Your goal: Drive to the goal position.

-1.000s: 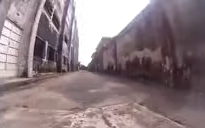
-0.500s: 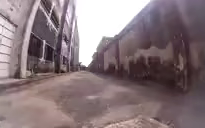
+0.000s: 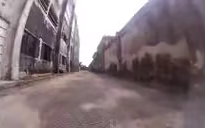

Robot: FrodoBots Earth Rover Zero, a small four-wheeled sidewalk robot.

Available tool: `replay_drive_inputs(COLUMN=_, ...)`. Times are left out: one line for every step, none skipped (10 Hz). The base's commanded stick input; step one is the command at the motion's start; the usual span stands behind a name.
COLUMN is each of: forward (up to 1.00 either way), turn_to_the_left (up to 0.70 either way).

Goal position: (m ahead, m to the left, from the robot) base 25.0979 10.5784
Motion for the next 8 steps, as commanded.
replay_drive_inputs(forward=1.00, turn_to_the_left=0.02)
replay_drive_inputs(forward=1.00, turn_to_the_left=0.02)
replay_drive_inputs(forward=1.00, turn_to_the_left=0.02)
replay_drive_inputs(forward=1.00, turn_to_the_left=0.02)
replay_drive_inputs(forward=1.00, turn_to_the_left=0.02)
replay_drive_inputs(forward=1.00, turn_to_the_left=0.02)
replay_drive_inputs(forward=1.00, turn_to_the_left=0.02)
replay_drive_inputs(forward=1.00, turn_to_the_left=0.02)
